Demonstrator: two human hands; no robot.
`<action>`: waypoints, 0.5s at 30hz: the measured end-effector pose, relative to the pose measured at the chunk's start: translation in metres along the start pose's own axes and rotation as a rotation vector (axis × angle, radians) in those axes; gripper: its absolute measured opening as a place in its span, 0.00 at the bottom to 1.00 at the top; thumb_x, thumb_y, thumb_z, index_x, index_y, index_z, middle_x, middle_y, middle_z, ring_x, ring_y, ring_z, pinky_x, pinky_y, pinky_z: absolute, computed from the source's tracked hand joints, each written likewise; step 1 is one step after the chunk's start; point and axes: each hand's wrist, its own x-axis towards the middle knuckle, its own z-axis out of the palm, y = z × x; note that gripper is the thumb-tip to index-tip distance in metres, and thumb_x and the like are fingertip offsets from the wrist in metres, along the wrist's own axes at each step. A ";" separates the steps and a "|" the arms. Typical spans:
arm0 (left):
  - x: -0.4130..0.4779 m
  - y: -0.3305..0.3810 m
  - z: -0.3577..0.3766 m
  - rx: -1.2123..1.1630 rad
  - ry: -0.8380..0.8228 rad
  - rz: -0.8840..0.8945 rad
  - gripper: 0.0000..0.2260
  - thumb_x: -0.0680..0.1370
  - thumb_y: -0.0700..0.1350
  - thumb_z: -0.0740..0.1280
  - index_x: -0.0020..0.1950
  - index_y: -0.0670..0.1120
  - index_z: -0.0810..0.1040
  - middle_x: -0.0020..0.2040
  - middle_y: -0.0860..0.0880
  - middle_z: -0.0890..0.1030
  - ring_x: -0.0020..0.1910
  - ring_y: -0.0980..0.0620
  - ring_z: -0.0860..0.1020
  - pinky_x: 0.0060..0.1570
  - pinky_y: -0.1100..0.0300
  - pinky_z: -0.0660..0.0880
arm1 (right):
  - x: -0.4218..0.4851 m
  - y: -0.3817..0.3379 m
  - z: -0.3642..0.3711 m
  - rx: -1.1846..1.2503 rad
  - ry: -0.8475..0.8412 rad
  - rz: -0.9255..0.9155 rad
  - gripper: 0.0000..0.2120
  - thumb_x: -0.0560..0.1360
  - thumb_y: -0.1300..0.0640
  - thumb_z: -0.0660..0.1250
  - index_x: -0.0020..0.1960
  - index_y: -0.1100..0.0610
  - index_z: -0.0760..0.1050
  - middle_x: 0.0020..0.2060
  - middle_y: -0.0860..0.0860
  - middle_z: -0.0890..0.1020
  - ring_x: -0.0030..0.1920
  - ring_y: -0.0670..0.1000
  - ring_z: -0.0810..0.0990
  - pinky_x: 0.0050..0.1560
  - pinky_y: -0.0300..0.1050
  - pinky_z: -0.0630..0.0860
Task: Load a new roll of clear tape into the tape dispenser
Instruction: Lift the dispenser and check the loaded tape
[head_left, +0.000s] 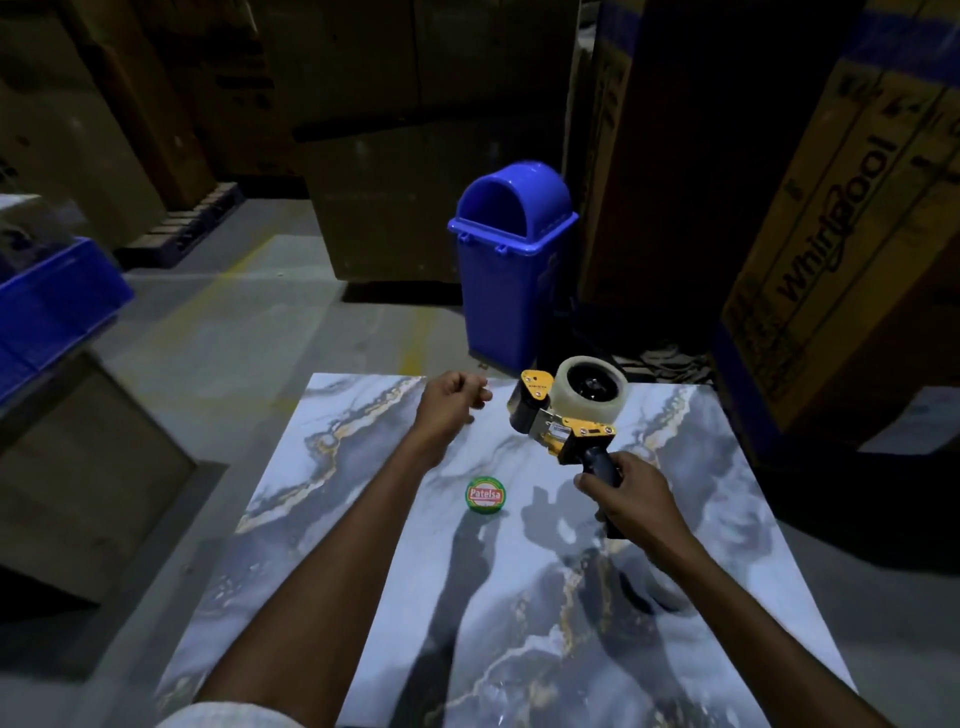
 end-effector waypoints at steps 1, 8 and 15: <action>-0.001 -0.011 0.000 0.020 -0.022 -0.039 0.08 0.84 0.44 0.63 0.49 0.48 0.81 0.45 0.48 0.85 0.44 0.52 0.79 0.41 0.59 0.74 | 0.003 0.007 0.006 -0.024 0.000 0.007 0.09 0.75 0.55 0.73 0.52 0.58 0.77 0.37 0.59 0.82 0.34 0.57 0.84 0.31 0.49 0.79; -0.018 -0.090 -0.010 0.100 -0.043 -0.300 0.08 0.82 0.38 0.64 0.58 0.44 0.81 0.54 0.42 0.84 0.50 0.46 0.79 0.43 0.56 0.74 | 0.012 0.055 0.074 -0.267 -0.029 0.072 0.12 0.73 0.51 0.70 0.51 0.58 0.75 0.44 0.58 0.83 0.46 0.61 0.82 0.41 0.49 0.75; -0.046 -0.142 -0.023 0.157 0.059 -0.435 0.14 0.77 0.31 0.63 0.42 0.49 0.80 0.45 0.45 0.80 0.39 0.47 0.76 0.43 0.57 0.73 | -0.006 0.065 0.156 -0.132 -0.056 0.170 0.16 0.76 0.48 0.66 0.56 0.58 0.71 0.46 0.57 0.82 0.44 0.58 0.81 0.41 0.49 0.76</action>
